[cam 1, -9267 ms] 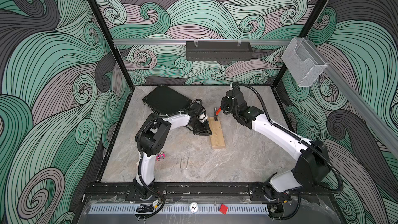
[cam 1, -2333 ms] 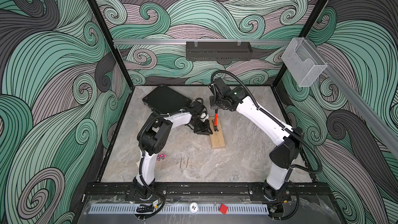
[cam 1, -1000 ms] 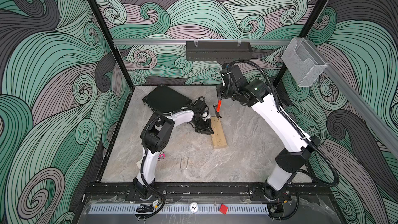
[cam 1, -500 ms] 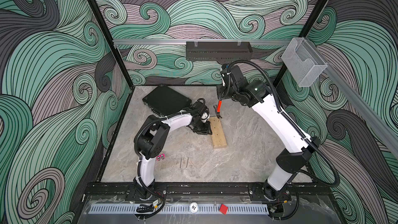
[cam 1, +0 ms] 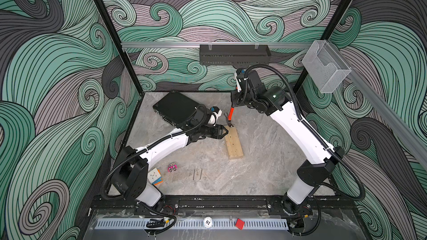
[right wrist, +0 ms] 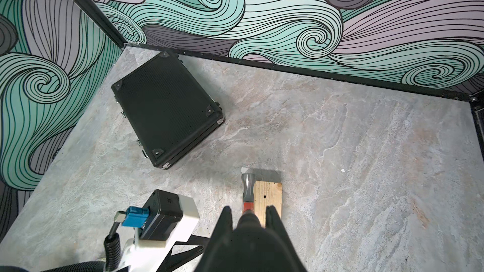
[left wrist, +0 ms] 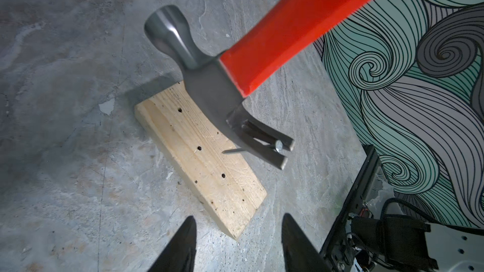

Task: Use a claw hammer to pull out a nail
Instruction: Remove the nail from the mounting plate, then pick up the nail with the hammer.

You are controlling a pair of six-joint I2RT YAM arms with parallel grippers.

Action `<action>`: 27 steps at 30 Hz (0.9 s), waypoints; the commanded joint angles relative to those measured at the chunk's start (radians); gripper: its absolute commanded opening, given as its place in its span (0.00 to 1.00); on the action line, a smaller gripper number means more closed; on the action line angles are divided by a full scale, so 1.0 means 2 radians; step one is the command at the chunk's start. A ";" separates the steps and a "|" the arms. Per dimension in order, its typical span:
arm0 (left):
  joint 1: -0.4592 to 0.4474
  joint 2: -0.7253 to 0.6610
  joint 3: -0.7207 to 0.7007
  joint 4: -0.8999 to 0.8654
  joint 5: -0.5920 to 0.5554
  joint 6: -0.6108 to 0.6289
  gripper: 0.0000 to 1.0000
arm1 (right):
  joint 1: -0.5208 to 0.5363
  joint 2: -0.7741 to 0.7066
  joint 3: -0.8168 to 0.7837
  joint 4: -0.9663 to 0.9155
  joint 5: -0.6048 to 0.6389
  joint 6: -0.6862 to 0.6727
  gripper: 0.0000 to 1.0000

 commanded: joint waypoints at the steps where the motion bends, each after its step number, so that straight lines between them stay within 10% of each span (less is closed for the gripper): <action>1: -0.004 -0.020 -0.005 0.043 -0.022 0.023 0.51 | 0.000 -0.031 0.012 0.035 -0.017 0.009 0.00; 19: -0.017 -0.027 -0.037 0.105 -0.012 0.087 0.52 | 0.000 -0.060 0.015 0.036 -0.071 0.028 0.00; 27: -0.017 -0.035 -0.036 0.098 -0.011 0.088 0.34 | -0.001 -0.064 0.013 0.035 -0.055 0.029 0.00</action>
